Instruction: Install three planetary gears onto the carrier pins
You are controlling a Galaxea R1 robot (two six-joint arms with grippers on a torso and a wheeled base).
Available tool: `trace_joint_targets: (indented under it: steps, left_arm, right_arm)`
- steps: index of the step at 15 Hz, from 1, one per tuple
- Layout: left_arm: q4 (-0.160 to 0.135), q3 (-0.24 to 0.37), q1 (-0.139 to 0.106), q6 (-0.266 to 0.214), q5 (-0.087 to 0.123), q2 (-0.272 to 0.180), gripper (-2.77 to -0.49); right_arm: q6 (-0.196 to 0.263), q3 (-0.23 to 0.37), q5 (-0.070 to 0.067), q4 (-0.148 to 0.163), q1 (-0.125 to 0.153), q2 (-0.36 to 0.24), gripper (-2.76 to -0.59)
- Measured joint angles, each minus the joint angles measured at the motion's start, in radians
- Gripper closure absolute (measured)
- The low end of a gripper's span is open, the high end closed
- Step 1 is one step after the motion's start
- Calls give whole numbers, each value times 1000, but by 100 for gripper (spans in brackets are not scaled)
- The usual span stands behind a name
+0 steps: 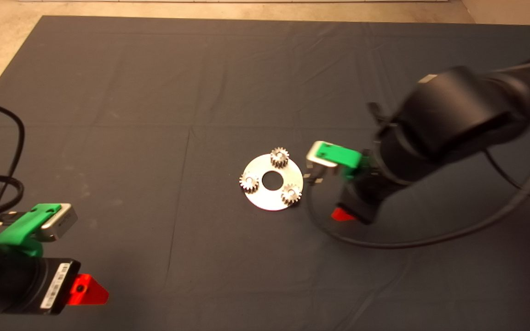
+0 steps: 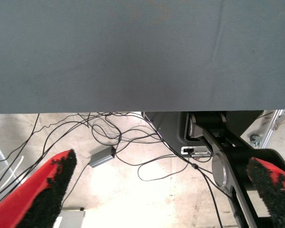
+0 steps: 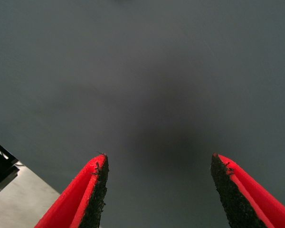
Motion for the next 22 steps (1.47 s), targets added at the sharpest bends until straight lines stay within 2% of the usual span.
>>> trace_joint_targets:
  steps: [2, 4, 5, 6, 7, 8, 10, 14, 16, 22]
  left_arm:
    - [0, 0, 0, 9, 0, 4, -277]
    - [-3, 1, 0, 16, 0, 5, -277]
    - [-7, 1, 0, 20, 0, 5, -277]
    - [-14, 1, 0, 23, 0, 5, -277]
    - [-22, 1, 0, 27, 0, 5, -277]
    - [-26, 1, 0, 30, 0, 5, -277]
    - [-30, 1, 0, 35, -1, 5, -277]
    - [-44, 1, 0, 57, 0, 2, -277]
    - [-48, 1, 0, 63, 0, 1, -277]
    - [-60, 1, 0, 79, 0, -6, -277]
  right_arm:
    - [22, 61, -11, 17, 0, -242, -171]
    - [26, 111, -17, 55, 2, -448, -186]
    - [28, 136, -19, 86, 5, -531, -189]
    - [29, 160, -19, 124, 6, -596, -190]
    - [33, 180, -18, 167, 6, -641, -201]
    - [39, 192, -18, 201, 9, -664, -202]
    - [54, 208, -14, 252, 15, -669, -202]
    - [113, 224, -8, 318, 20, -658, -202]
    - [133, 230, -9, 337, 20, -658, -217]
    - [184, 235, -8, 350, 19, -605, -235]
